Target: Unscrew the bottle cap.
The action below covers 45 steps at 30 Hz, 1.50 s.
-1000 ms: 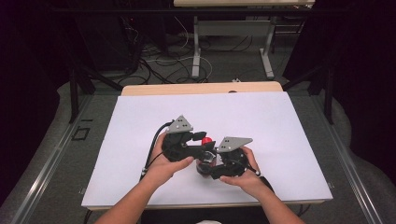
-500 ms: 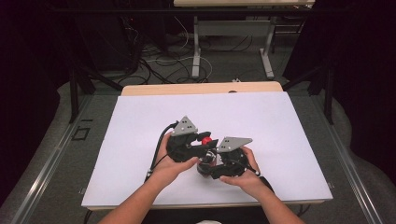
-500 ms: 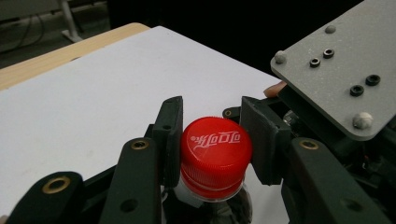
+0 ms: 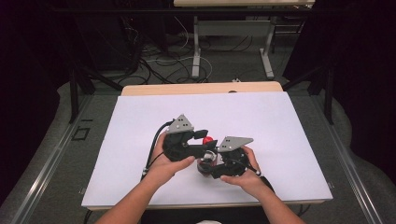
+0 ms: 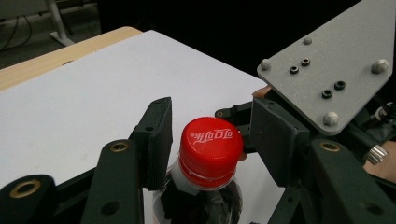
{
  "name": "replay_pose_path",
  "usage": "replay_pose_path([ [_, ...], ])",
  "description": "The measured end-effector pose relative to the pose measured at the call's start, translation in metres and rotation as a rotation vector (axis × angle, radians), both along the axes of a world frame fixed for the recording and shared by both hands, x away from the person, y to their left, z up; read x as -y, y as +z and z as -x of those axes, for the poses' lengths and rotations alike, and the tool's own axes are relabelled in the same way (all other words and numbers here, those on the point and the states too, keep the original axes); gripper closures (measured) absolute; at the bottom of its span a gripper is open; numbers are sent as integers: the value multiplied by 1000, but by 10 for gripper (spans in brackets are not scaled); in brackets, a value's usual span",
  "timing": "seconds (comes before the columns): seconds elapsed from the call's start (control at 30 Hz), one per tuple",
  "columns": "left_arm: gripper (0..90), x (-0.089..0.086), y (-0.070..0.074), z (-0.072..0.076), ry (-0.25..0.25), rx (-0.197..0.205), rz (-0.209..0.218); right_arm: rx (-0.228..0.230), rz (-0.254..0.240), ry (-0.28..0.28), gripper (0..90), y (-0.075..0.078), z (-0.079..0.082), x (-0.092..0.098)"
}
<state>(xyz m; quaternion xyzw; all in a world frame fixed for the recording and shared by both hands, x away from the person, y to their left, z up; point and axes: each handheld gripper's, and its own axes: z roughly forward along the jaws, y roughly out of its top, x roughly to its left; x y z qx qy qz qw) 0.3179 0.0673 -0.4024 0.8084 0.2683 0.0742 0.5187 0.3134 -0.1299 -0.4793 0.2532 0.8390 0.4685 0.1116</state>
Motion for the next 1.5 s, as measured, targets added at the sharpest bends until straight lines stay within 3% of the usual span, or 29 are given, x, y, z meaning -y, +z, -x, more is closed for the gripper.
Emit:
replay_pose_path([
  [0.1,502,-2,-3,-3,-14,-16,-14,8,-18,2,299,-1,1,-1],
  [0.2,514,-4,-6,-7,-24,-40,4,0,-11,6,299,1,2,-2],
  [0.33,536,-2,-8,-7,-27,-40,3,23,-8,18,299,-1,1,-3],
  [0.5,587,3,-8,-6,-33,-22,-12,6,-7,9,299,-1,2,-4],
  [0.77,607,12,-7,2,41,34,-53,5,-2,-3,299,-2,1,-3],
  [1.17,608,17,-3,4,98,9,-59,21,-7,-24,300,-1,1,-2],
  [1.3,608,16,-3,3,90,8,-64,18,10,-29,300,-1,1,-2],
  [1.5,566,12,-3,1,68,0,-33,20,-5,-26,300,-1,1,-2],
])
